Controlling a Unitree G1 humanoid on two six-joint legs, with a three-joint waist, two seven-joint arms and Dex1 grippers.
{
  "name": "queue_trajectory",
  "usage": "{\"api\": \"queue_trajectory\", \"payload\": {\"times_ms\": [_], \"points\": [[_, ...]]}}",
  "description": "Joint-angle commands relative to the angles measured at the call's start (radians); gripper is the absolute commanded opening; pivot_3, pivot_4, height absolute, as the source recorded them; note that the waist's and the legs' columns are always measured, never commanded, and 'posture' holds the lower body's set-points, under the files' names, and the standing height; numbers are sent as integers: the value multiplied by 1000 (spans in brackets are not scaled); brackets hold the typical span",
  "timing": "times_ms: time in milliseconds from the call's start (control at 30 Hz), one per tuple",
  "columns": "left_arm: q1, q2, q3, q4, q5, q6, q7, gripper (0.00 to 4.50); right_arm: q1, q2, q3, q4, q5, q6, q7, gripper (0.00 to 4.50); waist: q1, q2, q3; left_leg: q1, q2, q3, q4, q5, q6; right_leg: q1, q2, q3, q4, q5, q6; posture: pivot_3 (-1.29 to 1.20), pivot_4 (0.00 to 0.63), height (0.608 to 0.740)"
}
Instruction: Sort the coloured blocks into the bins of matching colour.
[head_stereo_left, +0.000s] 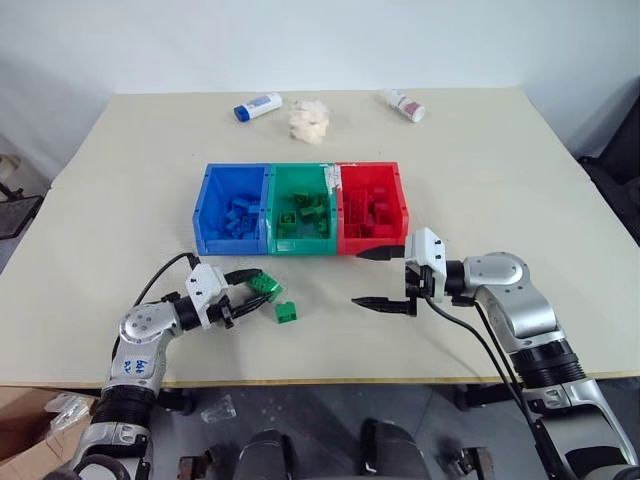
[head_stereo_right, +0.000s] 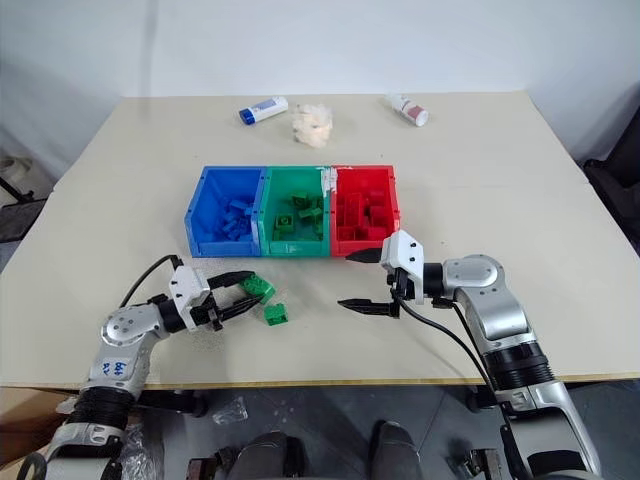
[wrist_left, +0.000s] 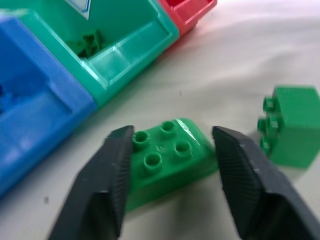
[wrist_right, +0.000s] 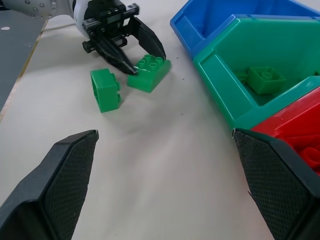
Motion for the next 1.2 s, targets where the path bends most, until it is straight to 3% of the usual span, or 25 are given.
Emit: {"api": "queue_trajectory", "payload": {"times_ms": [33, 333, 500, 700, 833, 1200], "points": [[42, 12, -65, 32, 61, 87, -5, 2124, 1, -10, -22, -37, 14, -2, -1, 4500, -3, 1, -1, 0, 0, 0, 0, 0, 0, 0, 0, 0, 0, 0, 0, 0, 150, 740], [66, -7, -36, 9, 14, 59, -3, 2124, -6, -6, -18, -26, 13, -4, 1, 4500, -4, 3, -2, 0, 0, 0, 0, -1, 0, 1, 0, 0, 0, 0, 0, 0, 150, 740], [60, 30, -75, -8, 9, 157, -70, 2124, -10, -3, -16, -22, 10, -5, -2, 4500, -9, 3, -2, 0, 1, 0, -1, -2, 0, 1, 1, 0, -2, 0, 0, 0, 150, 740], [41, 35, -81, -17, 45, 202, -2, 2124, -9, -2, -16, -23, 8, -4, -7, 4500, -10, 3, -2, 1, 1, 0, -1, -3, 0, 1, 2, 0, -2, 0, 0, 0, 150, 740], [43, 37, -76, -28, 67, 199, 57, 1045, -8, -2, -16, -23, 9, -3, -10, 4500, -8, 3, -2, 1, 1, 0, -1, -3, 0, 1, 2, 0, -2, 0, 0, 0, 150, 740], [41, 72, -72, -180, -4, 238, 9, 986, 7, -6, -23, -38, 16, -4, -15, 4500, -10, 3, -2, 0, 2, 0, -1, -3, -1, 1, 3, 0, -3, 0, 0, 0, 150, 740]]}}
